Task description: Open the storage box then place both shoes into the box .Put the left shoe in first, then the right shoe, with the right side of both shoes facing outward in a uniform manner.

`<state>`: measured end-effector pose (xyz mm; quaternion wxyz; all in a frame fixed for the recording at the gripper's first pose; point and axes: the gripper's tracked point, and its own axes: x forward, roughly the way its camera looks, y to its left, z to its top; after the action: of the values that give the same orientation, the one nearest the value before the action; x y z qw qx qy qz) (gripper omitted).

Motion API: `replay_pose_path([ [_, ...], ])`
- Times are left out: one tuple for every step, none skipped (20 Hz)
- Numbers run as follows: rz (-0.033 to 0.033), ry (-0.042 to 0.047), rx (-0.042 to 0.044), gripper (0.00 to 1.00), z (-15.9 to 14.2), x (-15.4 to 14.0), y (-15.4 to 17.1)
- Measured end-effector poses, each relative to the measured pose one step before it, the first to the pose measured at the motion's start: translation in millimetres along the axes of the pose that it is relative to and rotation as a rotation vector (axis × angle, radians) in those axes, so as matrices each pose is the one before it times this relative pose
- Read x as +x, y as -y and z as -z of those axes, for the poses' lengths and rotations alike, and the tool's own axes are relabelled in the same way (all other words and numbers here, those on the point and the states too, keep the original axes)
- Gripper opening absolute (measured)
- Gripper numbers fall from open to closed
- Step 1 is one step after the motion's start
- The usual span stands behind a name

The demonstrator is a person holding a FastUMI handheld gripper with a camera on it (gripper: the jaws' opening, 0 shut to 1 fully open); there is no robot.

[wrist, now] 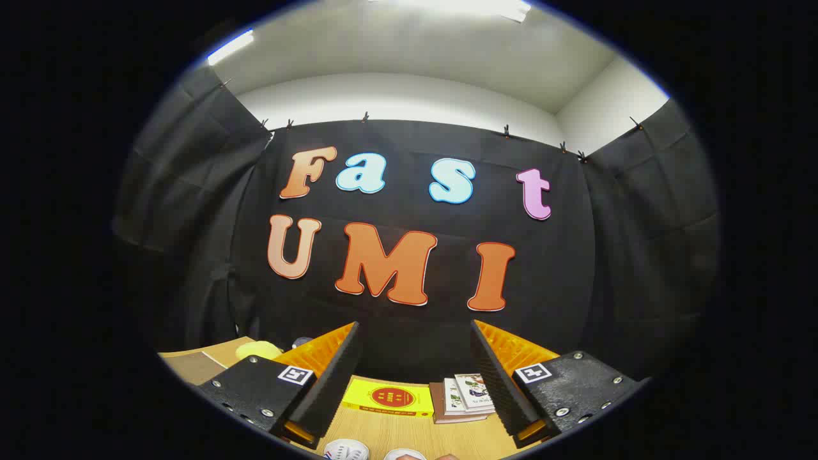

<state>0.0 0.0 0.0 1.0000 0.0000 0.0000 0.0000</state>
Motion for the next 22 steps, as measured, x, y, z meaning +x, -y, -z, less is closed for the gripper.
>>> replay_pose_path([
  [-0.00348,-0.00021,0.00258,0.99,-0.86,-0.20,-1.04],
  [-0.00468,0.00201,0.00173,0.99,-0.85,-1.09,-1.75],
  [-0.00393,0.00095,0.00057,0.99,-1.89,-0.46,-1.45],
  [-0.00556,0.00262,0.00126,0.99,-0.45,-0.35,-1.60],
  [-0.00434,0.00336,0.00062,0.99,-2.12,0.56,-1.72],
  [-0.00617,0.00351,0.00178,0.99,-1.61,0.70,-1.24],
  [-0.00371,0.00558,0.00176,0.99,-2.19,-0.41,-1.66],
  [-0.00382,0.00298,0.00321,0.99,-1.19,-0.14,-0.79],
  [-0.00575,0.00411,0.00338,0.99,-1.39,1.06,-2.38],
  [-0.00270,0.00346,0.00204,0.99,-2.90,0.71,-0.52],
  [-0.00378,0.00245,0.00183,0.99,-1.76,1.28,-1.37],
  [-0.00292,0.00492,0.00380,0.99,-3.12,0.03,-0.04],
  [-0.00697,0.00215,0.00598,0.99,-1.11,1.28,-2.44],
  [-0.02206,-0.00097,0.00927,0.99,1.95,0.90,-6.44],
  [-0.02513,-0.01429,0.01007,0.99,4.42,0.12,-7.27],
  [-0.02181,-0.01756,0.01177,0.99,5.75,0.82,-5.63],
  [-0.02620,-0.01599,0.01326,0.99,4.81,1.26,-7.60],
  [-0.02794,-0.01143,0.01578,0.99,3.37,-0.90,-8.79],
  [-0.03380,-0.00780,0.01493,0.99,1.77,0.74,-9.91],
  [-0.04766,-0.01302,0.01404,0.99,4.08,1.31,-13.80],
  [-0.04755,-0.01793,0.01104,0.99,7.48,1.40,-13.40],
  [-0.04470,-0.02001,0.01228,0.99,9.20,2.04,-11.38],
])
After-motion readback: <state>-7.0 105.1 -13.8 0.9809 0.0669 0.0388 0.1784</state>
